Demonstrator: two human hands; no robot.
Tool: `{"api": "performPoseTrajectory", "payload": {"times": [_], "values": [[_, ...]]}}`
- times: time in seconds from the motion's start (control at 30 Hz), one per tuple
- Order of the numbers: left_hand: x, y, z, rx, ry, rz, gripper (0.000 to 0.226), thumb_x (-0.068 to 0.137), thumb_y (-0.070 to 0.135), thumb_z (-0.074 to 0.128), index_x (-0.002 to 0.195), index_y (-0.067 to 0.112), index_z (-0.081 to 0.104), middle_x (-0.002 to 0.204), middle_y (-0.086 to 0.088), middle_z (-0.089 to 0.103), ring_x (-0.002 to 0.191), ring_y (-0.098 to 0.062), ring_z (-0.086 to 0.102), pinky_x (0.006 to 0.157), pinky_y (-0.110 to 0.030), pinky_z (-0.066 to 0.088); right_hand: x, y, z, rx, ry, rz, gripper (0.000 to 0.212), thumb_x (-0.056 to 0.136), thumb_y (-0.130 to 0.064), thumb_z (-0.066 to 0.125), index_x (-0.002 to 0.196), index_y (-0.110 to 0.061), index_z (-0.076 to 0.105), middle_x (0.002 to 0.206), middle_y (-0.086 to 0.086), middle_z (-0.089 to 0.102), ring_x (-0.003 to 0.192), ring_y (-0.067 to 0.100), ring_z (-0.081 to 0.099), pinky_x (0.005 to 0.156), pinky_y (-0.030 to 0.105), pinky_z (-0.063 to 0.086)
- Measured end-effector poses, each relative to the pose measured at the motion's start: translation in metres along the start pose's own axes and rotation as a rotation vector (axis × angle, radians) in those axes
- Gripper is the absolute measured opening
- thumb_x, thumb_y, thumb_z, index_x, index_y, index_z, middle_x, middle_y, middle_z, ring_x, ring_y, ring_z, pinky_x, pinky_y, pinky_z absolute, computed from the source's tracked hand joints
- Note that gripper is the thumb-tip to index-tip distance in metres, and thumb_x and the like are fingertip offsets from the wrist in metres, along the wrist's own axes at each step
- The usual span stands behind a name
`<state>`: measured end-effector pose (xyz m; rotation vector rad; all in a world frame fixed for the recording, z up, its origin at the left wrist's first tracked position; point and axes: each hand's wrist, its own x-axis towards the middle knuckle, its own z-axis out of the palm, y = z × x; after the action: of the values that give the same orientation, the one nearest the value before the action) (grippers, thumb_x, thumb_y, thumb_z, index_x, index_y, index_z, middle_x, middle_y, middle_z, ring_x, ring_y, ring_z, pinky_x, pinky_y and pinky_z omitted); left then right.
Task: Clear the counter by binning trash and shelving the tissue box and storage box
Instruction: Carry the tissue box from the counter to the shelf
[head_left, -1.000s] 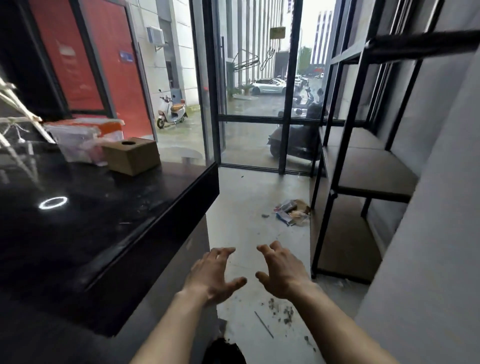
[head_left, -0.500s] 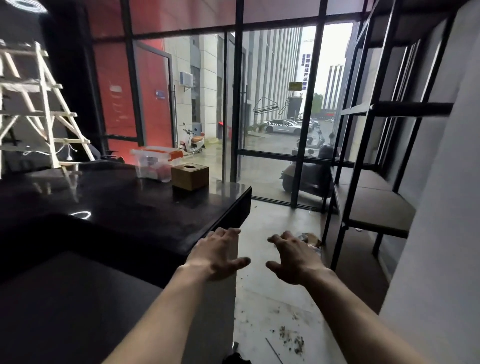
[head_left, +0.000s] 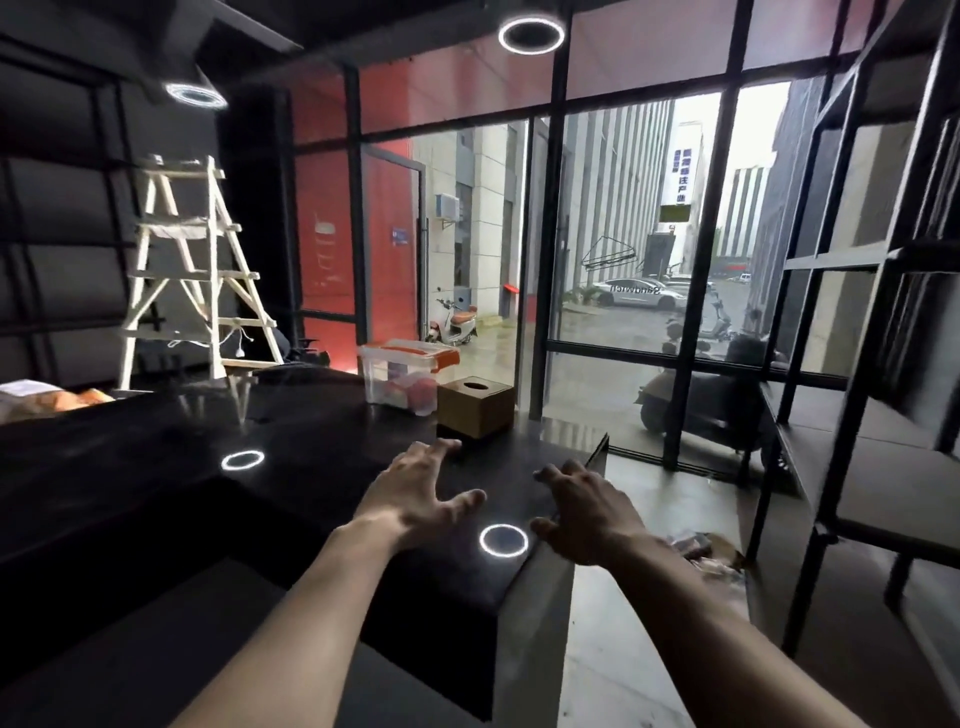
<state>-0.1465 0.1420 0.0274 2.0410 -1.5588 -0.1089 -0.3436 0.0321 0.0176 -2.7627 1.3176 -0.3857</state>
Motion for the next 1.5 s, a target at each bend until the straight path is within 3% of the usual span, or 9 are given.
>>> {"api": "performPoseTrajectory", "payload": {"times": [0.3, 0.47, 0.73, 0.93, 1.03, 1.13, 1.2, 1.37, 1.5], "values": [[0.136, -0.068, -0.004, -0.165, 0.035, -0.086, 0.079, 0.082, 0.061, 0.068, 0.149, 0.037, 0.035, 0.153, -0.002, 0.042, 0.140, -0.025, 0.044, 0.112, -0.044, 0.039, 0.155, -0.007, 0.019, 0.302, 0.072, 0.105, 0.069, 0.089, -0.049, 0.069, 0.150, -0.028, 0.045, 0.153, 0.005, 0.048, 0.137, 0.029, 0.052, 0.107, 0.042, 0.048], [0.202, -0.098, 0.009, -0.393, 0.038, -0.166, 0.079, 0.082, 0.060, 0.070, 0.149, 0.033, 0.037, 0.157, -0.007, 0.040, 0.139, -0.028, 0.045, 0.110, -0.045, 0.042, 0.215, 0.001, 0.040, 0.599, 0.116, 0.272, 0.066, 0.088, -0.045, 0.073, 0.145, -0.019, 0.053, 0.143, 0.012, 0.059, 0.133, 0.029, 0.054, 0.106, 0.038, 0.045], [0.297, -0.126, 0.038, -0.702, -0.090, -0.217, 0.079, 0.087, 0.057, 0.066, 0.151, 0.024, 0.034, 0.154, -0.009, 0.045, 0.136, -0.032, 0.047, 0.112, -0.051, 0.040, 0.282, 0.009, 0.069, 0.926, 0.155, 0.559, 0.071, 0.086, -0.051, 0.074, 0.143, -0.015, 0.054, 0.142, 0.016, 0.060, 0.127, 0.035, 0.061, 0.102, 0.053, 0.055], [0.346, -0.141, 0.055, -0.984, -0.177, -0.212, 0.083, 0.076, 0.052, 0.073, 0.142, 0.016, 0.040, 0.146, -0.017, 0.047, 0.131, -0.036, 0.049, 0.112, -0.055, 0.041, 0.317, 0.005, 0.086, 1.084, 0.259, 0.728, 0.070, 0.085, -0.053, 0.073, 0.141, -0.015, 0.056, 0.139, 0.011, 0.063, 0.112, 0.028, 0.066, 0.066, 0.037, 0.064], [0.368, -0.149, 0.067, -0.999, -0.208, -0.246, 0.074, 0.085, 0.048, 0.070, 0.145, 0.016, 0.041, 0.147, -0.014, 0.048, 0.126, -0.031, 0.050, 0.110, -0.047, 0.041, 0.331, -0.002, 0.095, 1.126, 0.301, 0.779, 0.081, 0.078, -0.062, 0.072, 0.142, -0.016, 0.056, 0.136, 0.012, 0.065, 0.119, 0.032, 0.065, 0.092, 0.051, 0.061], [0.390, -0.156, 0.077, -0.965, -0.237, -0.273, 0.069, 0.091, 0.053, 0.063, 0.146, 0.017, 0.043, 0.148, -0.014, 0.049, 0.127, -0.031, 0.049, 0.110, -0.044, 0.040, 0.342, -0.013, 0.100, 1.136, 0.335, 0.810, 0.098, 0.061, -0.074, 0.069, 0.142, -0.022, 0.056, 0.138, 0.007, 0.065, 0.126, 0.031, 0.062, 0.107, 0.053, 0.052], [0.400, -0.157, 0.081, -0.952, -0.291, -0.284, 0.068, 0.093, 0.056, 0.057, 0.149, 0.020, 0.043, 0.151, -0.013, 0.047, 0.133, -0.032, 0.046, 0.107, -0.041, 0.037, 0.348, -0.016, 0.104, 1.124, 0.356, 0.815, 0.096, 0.057, -0.076, 0.067, 0.137, -0.023, 0.062, 0.133, 0.005, 0.069, 0.124, 0.029, 0.064, 0.106, 0.052, 0.052], [0.408, -0.152, 0.087, -0.927, -0.343, -0.306, 0.046, 0.096, 0.046, 0.055, 0.131, 0.018, 0.059, 0.117, -0.011, 0.061, 0.099, -0.024, 0.057, 0.081, -0.033, 0.045, 0.355, -0.021, 0.107, 1.120, 0.383, 0.849, 0.077, 0.068, -0.062, 0.071, 0.132, -0.020, 0.066, 0.126, 0.005, 0.073, 0.117, 0.029, 0.068, 0.103, 0.050, 0.056], [0.404, -0.146, 0.091, -0.934, -0.294, -0.302, 0.042, 0.094, 0.043, 0.059, 0.123, 0.014, 0.065, 0.116, -0.014, 0.068, 0.103, -0.029, 0.063, 0.087, -0.037, 0.052, 0.350, -0.024, 0.099, 1.088, 0.393, 0.856, 0.069, 0.074, -0.054, 0.068, 0.132, -0.019, 0.067, 0.124, 0.004, 0.073, 0.117, 0.027, 0.067, 0.105, 0.046, 0.055]]}}
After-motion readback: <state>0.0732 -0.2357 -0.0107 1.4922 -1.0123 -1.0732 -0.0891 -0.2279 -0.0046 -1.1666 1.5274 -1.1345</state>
